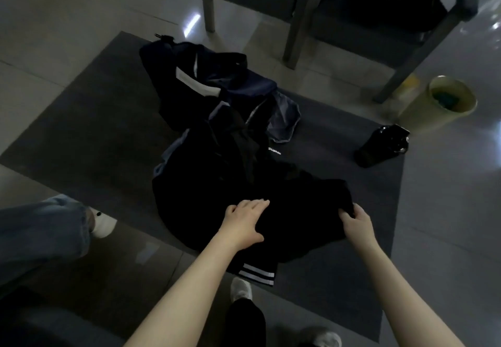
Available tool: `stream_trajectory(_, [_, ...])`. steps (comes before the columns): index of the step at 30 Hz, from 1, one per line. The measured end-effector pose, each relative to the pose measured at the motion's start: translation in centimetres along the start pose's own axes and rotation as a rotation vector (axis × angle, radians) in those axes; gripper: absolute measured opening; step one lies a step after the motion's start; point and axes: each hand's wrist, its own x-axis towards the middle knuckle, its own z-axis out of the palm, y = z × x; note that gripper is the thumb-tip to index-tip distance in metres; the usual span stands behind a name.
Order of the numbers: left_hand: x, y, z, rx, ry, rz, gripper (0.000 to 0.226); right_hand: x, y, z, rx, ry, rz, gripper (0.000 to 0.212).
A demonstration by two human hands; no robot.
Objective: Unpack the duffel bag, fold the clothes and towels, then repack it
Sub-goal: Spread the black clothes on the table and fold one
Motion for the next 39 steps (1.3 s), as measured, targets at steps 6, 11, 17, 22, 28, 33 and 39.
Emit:
stream_trajectory(6, [3.2, 2.0, 4.1, 0.159, 0.036, 0.045, 0.086, -0.2, 4.9, -0.8, -0.325, 0.214, -0.153, 0.058])
stream_trajectory(11, [6.0, 2.5, 6.6, 0.269, 0.140, 0.036, 0.080, -0.2, 9.4, 2.3, -0.642, -0.134, -0.266, 0.073])
stream_trajectory(17, [8.1, 2.5, 8.4, 0.249, 0.462, 0.121, 0.040, 2.5, 16.4, 0.5, -0.736, -0.110, -0.312, 0.070])
stream_trajectory(22, [8.9, 2.4, 9.6, 0.052, 0.609, 0.221, 0.016, 4.1, 19.2, -1.2, -0.813, -0.013, -0.476, 0.068])
stream_trajectory(28, [8.6, 4.6, 10.4, -0.191, 0.654, 0.248, 0.020, 5.0, 18.6, -2.9, -0.726, 0.051, -0.556, 0.072])
stream_trajectory(33, [8.3, 6.3, 10.6, -0.442, 0.587, 0.184, 0.041, 1.1, 16.1, -0.8, -0.210, 0.161, -0.863, 0.062])
stream_trajectory(39, [5.4, 7.9, 12.1, -0.643, 0.550, 0.247, 0.055, -1.0, 17.3, 4.7, -0.454, 0.194, -0.894, 0.096])
